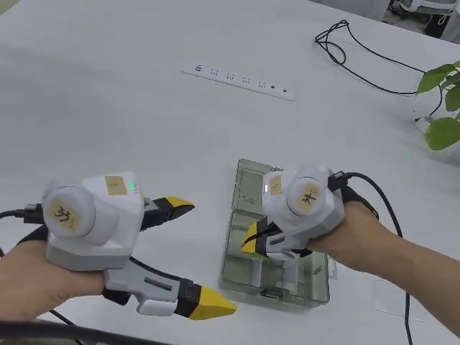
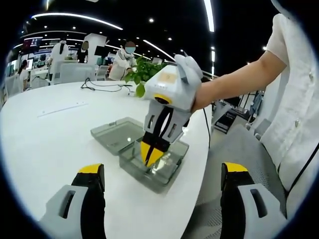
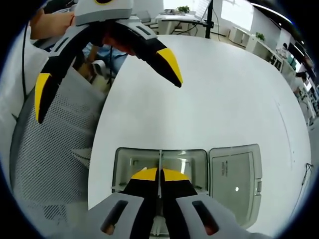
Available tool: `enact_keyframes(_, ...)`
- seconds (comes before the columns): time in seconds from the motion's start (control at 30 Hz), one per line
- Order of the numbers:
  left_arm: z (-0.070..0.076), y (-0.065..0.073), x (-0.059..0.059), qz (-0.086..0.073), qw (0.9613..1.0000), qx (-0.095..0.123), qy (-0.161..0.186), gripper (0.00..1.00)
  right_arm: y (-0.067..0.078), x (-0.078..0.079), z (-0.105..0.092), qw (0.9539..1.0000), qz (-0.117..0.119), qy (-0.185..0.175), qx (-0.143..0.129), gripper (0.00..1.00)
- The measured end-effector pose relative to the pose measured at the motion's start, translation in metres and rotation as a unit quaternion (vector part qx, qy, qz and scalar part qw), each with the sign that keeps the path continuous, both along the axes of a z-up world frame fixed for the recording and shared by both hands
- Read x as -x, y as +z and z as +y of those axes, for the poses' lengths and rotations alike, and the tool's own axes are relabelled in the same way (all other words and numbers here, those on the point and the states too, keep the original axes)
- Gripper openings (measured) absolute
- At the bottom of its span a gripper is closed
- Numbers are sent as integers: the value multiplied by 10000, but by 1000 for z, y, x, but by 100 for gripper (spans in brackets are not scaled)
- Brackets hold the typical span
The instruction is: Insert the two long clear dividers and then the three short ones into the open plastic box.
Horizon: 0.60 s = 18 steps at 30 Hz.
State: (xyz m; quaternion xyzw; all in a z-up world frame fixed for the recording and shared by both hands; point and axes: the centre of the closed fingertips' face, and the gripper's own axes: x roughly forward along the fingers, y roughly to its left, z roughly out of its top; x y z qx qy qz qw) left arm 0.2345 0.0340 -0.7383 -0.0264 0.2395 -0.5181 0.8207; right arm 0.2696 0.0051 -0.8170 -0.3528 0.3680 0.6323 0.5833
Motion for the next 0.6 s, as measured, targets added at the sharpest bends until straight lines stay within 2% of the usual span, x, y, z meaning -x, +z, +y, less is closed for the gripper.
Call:
enact_keyframes(0.23, 1, 3, -1, -39, 10000, -25, 14, 100, 2, 0, 0, 9998, 54, -157, -77, 8)
enact_keyframes(0.37, 2, 3, 0, -47, 10000, -46, 15, 100, 11, -2, 0, 9993, 67, -299, -226, 10)
enact_keyframes(0.6, 1, 6, 1, -78, 9999, -76, 1, 100, 30, -5, -1, 9956, 199, -684, -602, 16)
